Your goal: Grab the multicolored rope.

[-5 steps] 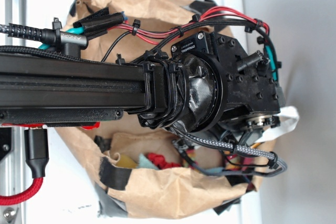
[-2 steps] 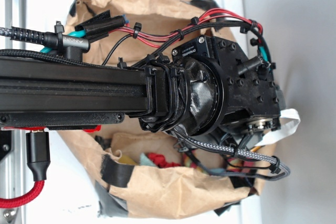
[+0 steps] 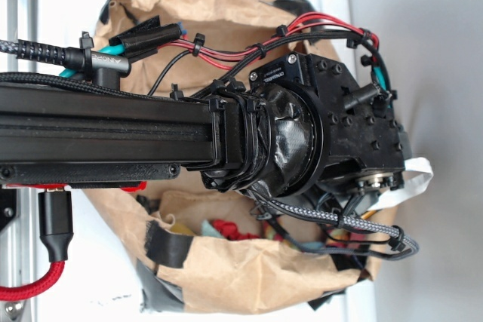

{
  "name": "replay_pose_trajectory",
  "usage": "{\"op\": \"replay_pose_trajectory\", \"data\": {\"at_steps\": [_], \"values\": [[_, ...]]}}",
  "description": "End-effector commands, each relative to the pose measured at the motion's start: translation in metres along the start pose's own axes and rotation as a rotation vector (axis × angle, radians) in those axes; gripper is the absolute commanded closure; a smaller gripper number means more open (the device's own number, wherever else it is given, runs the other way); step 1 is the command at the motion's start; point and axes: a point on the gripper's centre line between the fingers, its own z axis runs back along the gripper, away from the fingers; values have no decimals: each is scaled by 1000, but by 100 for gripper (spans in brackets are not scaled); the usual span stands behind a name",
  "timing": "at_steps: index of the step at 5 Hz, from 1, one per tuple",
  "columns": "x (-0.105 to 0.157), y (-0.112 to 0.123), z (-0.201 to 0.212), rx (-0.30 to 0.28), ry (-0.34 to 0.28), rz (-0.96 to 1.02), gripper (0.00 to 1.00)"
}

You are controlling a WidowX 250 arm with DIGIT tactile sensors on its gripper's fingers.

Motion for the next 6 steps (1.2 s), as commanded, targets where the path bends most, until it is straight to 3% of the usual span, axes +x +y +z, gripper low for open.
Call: {"op": "replay_pose_trajectory", "data": {"at_steps": [1,2,3,4,5,6], "values": [[-35,26,110,46,-311,509,100],[-49,17,159,97,-362,761,100],[-55,10,188,177,-313,999,100],[-50,7,201,217,-255,1128,100],[-40,-5,209,233,-200,1138,100],[-31,-20,208,191,-147,1097,100]]}}
